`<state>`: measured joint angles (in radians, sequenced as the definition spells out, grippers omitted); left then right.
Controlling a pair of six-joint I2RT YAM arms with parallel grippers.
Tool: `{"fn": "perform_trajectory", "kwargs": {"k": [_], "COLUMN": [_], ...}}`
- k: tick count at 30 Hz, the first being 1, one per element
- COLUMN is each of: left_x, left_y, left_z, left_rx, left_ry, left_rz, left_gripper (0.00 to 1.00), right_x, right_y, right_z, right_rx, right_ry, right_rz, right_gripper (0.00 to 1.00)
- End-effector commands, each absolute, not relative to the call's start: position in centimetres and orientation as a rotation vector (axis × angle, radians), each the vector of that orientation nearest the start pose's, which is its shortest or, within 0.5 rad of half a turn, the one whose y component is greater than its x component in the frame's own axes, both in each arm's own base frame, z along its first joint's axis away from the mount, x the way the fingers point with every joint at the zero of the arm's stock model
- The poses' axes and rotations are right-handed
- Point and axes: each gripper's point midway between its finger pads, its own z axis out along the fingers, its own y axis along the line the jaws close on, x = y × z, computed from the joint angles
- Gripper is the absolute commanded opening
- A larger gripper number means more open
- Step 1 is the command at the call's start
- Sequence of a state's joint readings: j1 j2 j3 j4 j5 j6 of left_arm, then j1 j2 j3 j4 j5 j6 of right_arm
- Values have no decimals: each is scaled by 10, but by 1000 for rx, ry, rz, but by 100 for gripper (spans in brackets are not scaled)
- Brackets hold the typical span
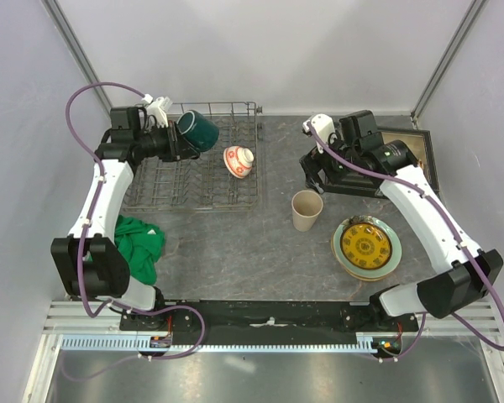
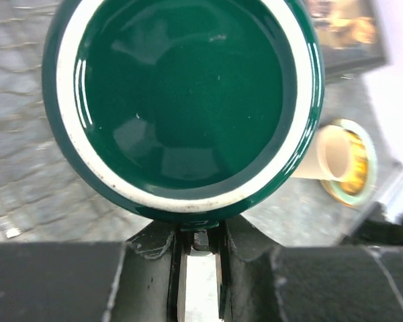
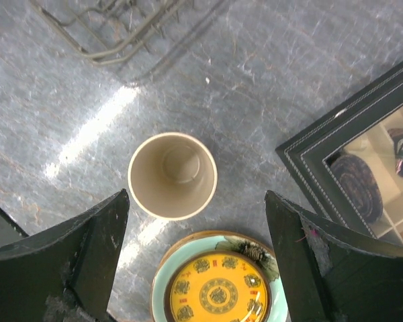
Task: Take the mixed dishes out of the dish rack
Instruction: Place the cup at the center of the board.
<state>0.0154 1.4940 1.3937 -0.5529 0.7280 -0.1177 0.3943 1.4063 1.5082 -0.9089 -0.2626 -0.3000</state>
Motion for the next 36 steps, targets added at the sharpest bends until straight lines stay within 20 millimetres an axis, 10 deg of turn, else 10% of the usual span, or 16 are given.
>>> {"fn": "perform_trajectory", "kwargs": {"k": [1,20,36], "left_x": [364,315,289], "left_y": [-139,-172,-197], "left_z": [327,369,392], "left_rx": [370,446,478], "left_ry": [1955,1812,1675], "left_rz": [-1057,-1553,-1779], "left_gripper": [1,2,2], "right_x": [326,332,330], "right_y": [177,214,253], "right_z": [309,367,370], "right_rx": [-849,-783,-710], "right_ry": [1992,1605,1452], "right_rz": [390,568,810], "right_gripper": [90,89,88]}}
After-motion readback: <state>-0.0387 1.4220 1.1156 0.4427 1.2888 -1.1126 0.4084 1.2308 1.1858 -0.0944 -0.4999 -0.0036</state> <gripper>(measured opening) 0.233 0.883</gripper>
